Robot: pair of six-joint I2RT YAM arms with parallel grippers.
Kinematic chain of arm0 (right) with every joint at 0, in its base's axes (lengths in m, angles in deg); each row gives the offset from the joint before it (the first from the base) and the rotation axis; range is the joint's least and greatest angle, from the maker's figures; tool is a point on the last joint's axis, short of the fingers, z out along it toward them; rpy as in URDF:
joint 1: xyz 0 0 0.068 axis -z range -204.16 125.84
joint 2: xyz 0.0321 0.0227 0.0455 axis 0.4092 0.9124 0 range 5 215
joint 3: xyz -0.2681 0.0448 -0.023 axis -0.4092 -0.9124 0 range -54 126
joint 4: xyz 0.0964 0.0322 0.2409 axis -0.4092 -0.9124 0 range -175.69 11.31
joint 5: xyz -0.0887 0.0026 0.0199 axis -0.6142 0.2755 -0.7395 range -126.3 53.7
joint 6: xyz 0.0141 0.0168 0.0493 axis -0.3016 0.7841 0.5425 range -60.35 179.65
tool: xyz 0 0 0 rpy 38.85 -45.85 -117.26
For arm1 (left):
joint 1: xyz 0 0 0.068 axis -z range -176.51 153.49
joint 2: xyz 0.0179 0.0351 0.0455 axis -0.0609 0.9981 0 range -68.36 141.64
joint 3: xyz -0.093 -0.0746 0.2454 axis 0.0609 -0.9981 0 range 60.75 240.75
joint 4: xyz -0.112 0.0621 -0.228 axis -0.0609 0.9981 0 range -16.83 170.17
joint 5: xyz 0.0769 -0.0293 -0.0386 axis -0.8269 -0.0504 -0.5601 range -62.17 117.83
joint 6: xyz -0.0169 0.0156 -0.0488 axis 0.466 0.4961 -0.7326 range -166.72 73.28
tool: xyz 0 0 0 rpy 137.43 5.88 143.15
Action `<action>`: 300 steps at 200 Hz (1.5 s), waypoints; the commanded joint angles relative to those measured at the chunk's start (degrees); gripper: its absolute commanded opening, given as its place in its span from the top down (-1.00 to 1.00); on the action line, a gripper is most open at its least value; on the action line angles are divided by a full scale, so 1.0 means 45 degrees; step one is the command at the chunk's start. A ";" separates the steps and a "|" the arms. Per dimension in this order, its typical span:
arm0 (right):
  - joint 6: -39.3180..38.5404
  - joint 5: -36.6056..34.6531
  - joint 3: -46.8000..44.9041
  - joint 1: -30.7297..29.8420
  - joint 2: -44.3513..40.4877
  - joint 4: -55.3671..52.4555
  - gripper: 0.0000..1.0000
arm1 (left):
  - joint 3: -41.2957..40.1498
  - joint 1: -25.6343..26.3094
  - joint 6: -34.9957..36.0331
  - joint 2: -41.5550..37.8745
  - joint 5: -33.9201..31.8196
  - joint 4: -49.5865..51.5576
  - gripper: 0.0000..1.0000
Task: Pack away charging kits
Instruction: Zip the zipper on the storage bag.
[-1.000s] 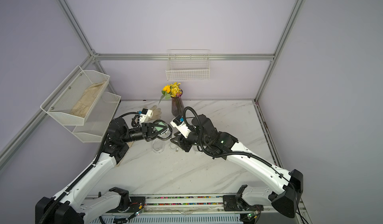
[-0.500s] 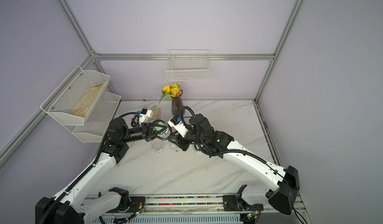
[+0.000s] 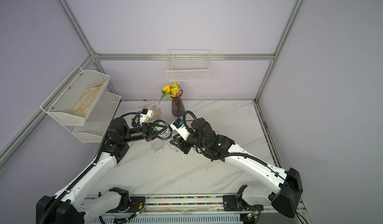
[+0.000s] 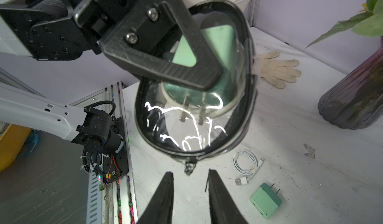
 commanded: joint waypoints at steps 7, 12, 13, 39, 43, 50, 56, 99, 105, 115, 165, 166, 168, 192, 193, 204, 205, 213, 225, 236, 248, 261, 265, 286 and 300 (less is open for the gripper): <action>-0.0113 -0.0006 0.0229 0.0012 -0.0028 0.0653 0.38 | 0.0676 -0.0005 -0.0150 -0.0097 0.0310 -0.0575 0.64; -0.0146 -0.0004 0.0263 0.0011 0.0019 0.0669 0.38 | 0.0660 -0.0005 -0.0145 -0.0115 0.0297 -0.0564 0.64; -0.0147 -0.0004 0.0266 0.0017 0.0012 0.0672 0.38 | 0.0658 -0.0005 -0.0145 -0.0115 0.0292 -0.0574 0.64; -0.0206 0.0166 0.0463 0.0020 0.0146 0.0827 0.39 | 0.0545 -0.0005 -0.0125 -0.0184 0.0270 -0.0564 0.64; -0.0198 0.0197 0.0483 0.0019 0.0175 0.0864 0.39 | 0.0542 -0.0005 -0.0126 -0.0175 0.0278 -0.0564 0.64; -0.0170 0.0237 0.0484 -0.0006 0.0216 0.0895 0.39 | 0.0542 -0.0005 -0.0124 -0.0175 0.0278 -0.0564 0.64; -0.0174 0.0268 0.0504 -0.0008 0.0274 0.0899 0.39 | 0.0557 -0.0005 -0.0109 -0.0175 0.0288 -0.0579 0.64; -0.0094 0.0021 0.0567 -0.0056 0.0371 0.0774 0.70 | 0.0623 -0.0005 -0.0052 -0.0174 0.0327 -0.0564 0.65; -0.0043 -0.0099 0.0580 -0.0055 0.0361 0.0744 0.78 | 0.0625 -0.0006 -0.0062 -0.0175 0.0330 -0.0577 0.64; -0.0033 -0.0177 0.0583 -0.0055 0.0307 0.0695 0.88 | 0.0634 -0.0005 -0.0067 -0.0175 0.0342 -0.0575 0.65; -0.0090 -0.0767 0.0484 -0.0060 -0.0256 0.0782 1.00 | 0.0609 -0.0022 -0.0030 -0.0277 0.0351 -0.0461 0.66; -0.0091 -0.0786 0.0475 -0.0057 -0.0272 0.0788 1.00 | 0.0604 -0.0023 -0.0029 -0.0275 0.0349 -0.0464 0.66; -0.0091 -0.0820 0.0467 -0.0070 -0.0284 0.0791 1.00 | 0.0604 -0.0024 -0.0014 -0.0273 0.0352 -0.0466 0.66; -0.0091 -0.1778 0.0555 -0.0056 -0.0507 0.0420 1.00 | 0.0599 -0.0030 0.0099 -0.0311 0.0347 -0.0273 0.67; -0.0091 -0.1819 0.0568 -0.0056 -0.0515 0.0382 1.00 | 0.0608 -0.0037 0.0104 -0.0311 0.0347 -0.0282 0.67; 0.0009 -0.2149 0.0616 -0.0054 -0.0590 0.0240 1.00 | 0.0596 -0.0044 0.0157 -0.0310 0.0366 -0.0184 0.67; 0.0008 -0.2171 0.0609 -0.0055 -0.0595 0.0233 1.00 | 0.0587 -0.0054 0.0162 -0.0311 0.0366 -0.0179 0.67; 0.0008 -0.2406 0.0635 -0.0072 -0.0656 0.0126 1.00 | 0.0579 -0.0062 0.0196 -0.0311 0.0385 -0.0143 0.68; -0.0017 -0.2522 0.0792 -0.0064 -0.0554 -0.0154 1.00 | 0.0559 -0.0064 0.0226 -0.0292 0.0441 -0.0115 0.68; -0.0018 -0.2678 0.1010 -0.0058 -0.0363 -0.0417 1.00 | 0.0553 -0.0064 0.0226 -0.0272 0.0472 -0.0115 0.68; -0.0056 -0.2924 0.1252 -0.0065 -0.0161 -0.0670 1.00 | 0.0585 -0.0054 0.0243 -0.0263 0.0574 -0.0118 0.69; -0.0164 -0.3301 0.1579 -0.0059 0.0034 -0.1087 1.00 | 0.0664 -0.0064 0.0513 -0.0309 0.0591 0.0272 0.70; -0.0229 -0.3443 0.1693 -0.0063 0.0091 -0.1261 1.00 | 0.0712 -0.0064 0.0647 -0.0344 0.0591 0.0474 0.70; -0.0638 -0.4333 0.2338 -0.0057 0.0429 -0.2450 1.00 | 0.0915 -0.0064 0.1351 -0.0501 0.0562 0.1283 0.72; -0.0887 -0.4752 0.2794 -0.0058 0.0688 -0.3182 1.00 | 0.1036 -0.0064 0.1768 -0.0546 0.0539 0.1691 0.73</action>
